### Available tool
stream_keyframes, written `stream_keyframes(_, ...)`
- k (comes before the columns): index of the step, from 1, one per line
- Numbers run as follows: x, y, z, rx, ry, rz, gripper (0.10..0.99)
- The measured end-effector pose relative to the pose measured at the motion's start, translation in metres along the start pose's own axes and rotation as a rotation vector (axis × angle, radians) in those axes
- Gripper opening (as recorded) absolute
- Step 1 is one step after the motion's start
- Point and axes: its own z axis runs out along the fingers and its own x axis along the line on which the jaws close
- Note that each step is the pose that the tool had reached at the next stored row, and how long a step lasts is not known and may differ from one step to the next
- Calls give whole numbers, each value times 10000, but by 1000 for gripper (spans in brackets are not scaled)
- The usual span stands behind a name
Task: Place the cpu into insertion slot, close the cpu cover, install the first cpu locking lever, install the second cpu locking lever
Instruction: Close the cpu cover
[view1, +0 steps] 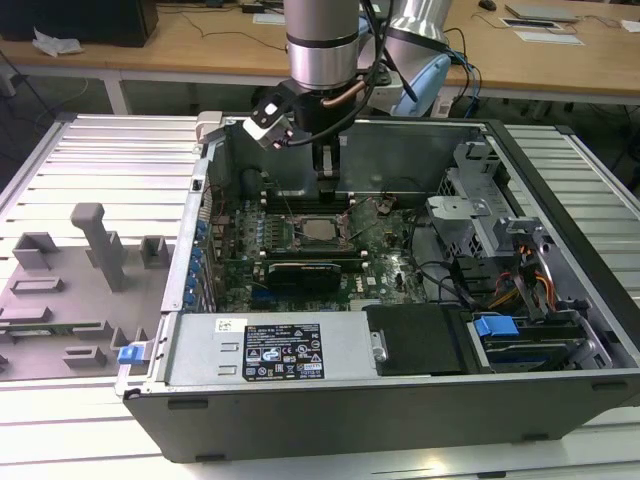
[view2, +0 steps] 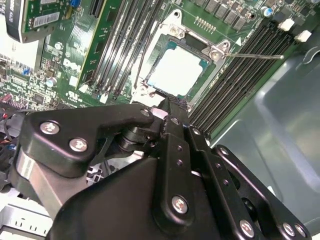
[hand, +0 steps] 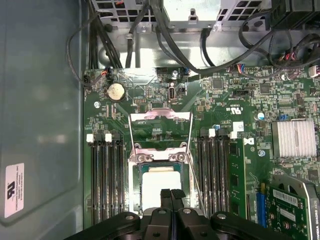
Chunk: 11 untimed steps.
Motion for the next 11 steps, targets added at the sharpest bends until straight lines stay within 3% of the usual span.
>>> stream_keyframes(11, 6, 166, 17, 0, 0, 1, 106)
